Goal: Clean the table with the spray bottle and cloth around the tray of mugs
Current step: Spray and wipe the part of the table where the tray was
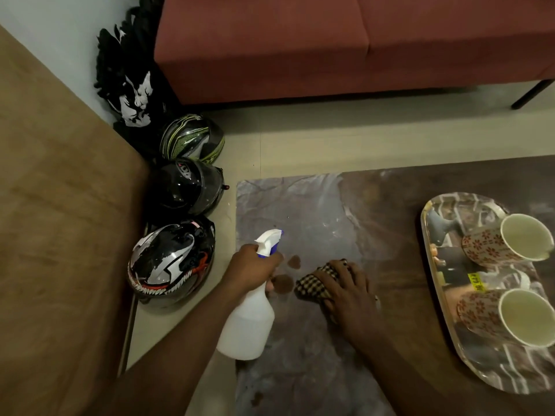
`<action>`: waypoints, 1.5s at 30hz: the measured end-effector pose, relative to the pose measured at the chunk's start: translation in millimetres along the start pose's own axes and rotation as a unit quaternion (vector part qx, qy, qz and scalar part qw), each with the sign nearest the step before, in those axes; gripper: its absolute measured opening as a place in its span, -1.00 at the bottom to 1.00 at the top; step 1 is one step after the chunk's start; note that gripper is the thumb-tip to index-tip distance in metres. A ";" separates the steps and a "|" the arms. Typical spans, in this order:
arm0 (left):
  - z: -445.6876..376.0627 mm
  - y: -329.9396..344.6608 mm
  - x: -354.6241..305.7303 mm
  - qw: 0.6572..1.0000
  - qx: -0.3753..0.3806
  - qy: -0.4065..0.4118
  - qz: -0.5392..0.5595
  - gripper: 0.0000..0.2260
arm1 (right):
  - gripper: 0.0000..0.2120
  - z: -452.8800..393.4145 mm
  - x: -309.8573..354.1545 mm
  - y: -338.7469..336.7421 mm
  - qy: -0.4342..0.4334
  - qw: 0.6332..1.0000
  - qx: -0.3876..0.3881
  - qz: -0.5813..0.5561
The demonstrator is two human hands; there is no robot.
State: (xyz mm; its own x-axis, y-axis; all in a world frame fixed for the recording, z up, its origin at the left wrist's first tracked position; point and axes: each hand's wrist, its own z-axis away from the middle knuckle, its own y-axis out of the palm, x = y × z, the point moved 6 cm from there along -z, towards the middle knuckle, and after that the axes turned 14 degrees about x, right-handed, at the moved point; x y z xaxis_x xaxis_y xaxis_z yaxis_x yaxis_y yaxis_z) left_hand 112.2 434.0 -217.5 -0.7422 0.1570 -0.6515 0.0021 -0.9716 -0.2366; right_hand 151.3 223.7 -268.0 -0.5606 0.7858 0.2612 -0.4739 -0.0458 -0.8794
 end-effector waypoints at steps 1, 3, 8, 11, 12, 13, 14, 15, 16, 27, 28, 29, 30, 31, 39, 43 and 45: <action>-4.5 -3.4 0.6 1.000 -0.012 -0.005 -0.006 -0.76 | -0.53 -0.8 -1.6 -0.3 -0.006 1.000 -0.003 0.011; -15.3 2.8 -3.8 0.999 0.049 -0.005 -0.013 -0.68 | -0.51 -6.6 -5.6 -3.8 -0.021 0.999 -0.015 0.019; -38.8 19.6 -35.7 0.995 0.096 0.014 -0.026 -0.74 | -0.47 -33.5 -32.5 -21.6 0.008 0.997 -0.080 -0.013; -53.9 5.6 -54.8 0.998 0.001 0.016 -0.063 -0.81 | -0.50 -50.6 -34.3 -24.9 0.023 0.996 -0.082 -0.014; -60.1 8.3 -57.5 0.997 0.025 0.006 -0.071 -0.75 | -0.50 -54.8 -33.0 -25.4 0.024 0.996 -0.085 -0.012; -63.9 12.6 -61.1 0.996 0.054 -0.006 -0.074 -0.71 | -0.51 -58.6 -31.3 -26.4 0.026 0.996 -0.090 -0.010; -69.0 14.6 -63.0 0.995 0.067 -0.013 -0.074 -0.70 | -0.51 -61.9 -29.6 -27.5 0.030 0.995 -0.094 -0.011; -73.2 13.0 -66.7 0.996 0.055 -0.011 -0.072 -0.71 | -0.52 -64.8 -27.5 -29.0 0.033 0.995 -0.097 -0.013; -77.7 7.9 -68.9 0.997 0.027 -0.006 -0.070 -0.73 | -0.52 -66.8 -25.1 -30.7 0.035 0.994 -0.100 -0.017; -76.6 -20.5 -85.7 0.994 -0.007 0.007 -0.108 -0.77 | -0.56 -132.3 -32.1 -62.6 0.125 0.976 -0.163 -0.070; -75.6 -20.6 -82.5 0.994 0.023 -0.007 -0.103 -0.74 | -0.57 -144.3 -24.9 -64.5 0.131 0.974 -0.167 -0.075; -72.8 -21.6 -79.1 0.995 0.045 -0.019 -0.086 -0.72 | -0.55 -154.4 -12.6 -65.8 0.121 0.978 -0.155 -0.075; -70.0 -26.1 -73.8 0.996 0.046 -0.027 -0.069 -0.71 | -0.52 -162.2 4.5 -65.6 0.086 0.985 -0.134 -0.067; -64.7 -32.6 -69.7 0.998 0.029 -0.031 -0.056 -0.69 | -0.49 -165.7 22.7 -62.5 0.024 0.992 -0.112 -0.049; -38.1 -57.9 -18.1 1.000 -0.006 0.002 0.016 -0.85 | -0.47 -152.0 -58.8 -57.5 -0.092 0.991 -0.041 0.086; -37.5 -64.6 -9.3 0.999 -0.015 -0.006 0.046 -0.83 | -0.48 -203.3 -11.4 -75.0 0.027 0.993 -0.111 -0.021; -33.1 -71.3 -5.3 0.997 -0.023 -0.015 0.068 -0.78 | -0.52 -207.4 55.2 -62.3 -0.068 0.990 -0.116 -0.032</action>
State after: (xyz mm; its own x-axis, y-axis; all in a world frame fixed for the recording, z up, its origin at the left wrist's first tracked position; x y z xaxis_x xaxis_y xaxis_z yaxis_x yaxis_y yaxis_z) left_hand 138.2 508.4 -221.1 -0.7521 0.0176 -0.6588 0.1351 -0.9743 -0.1802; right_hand 290.7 397.8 -281.4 -0.6278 0.6921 0.3561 -0.3516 0.1561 -0.9231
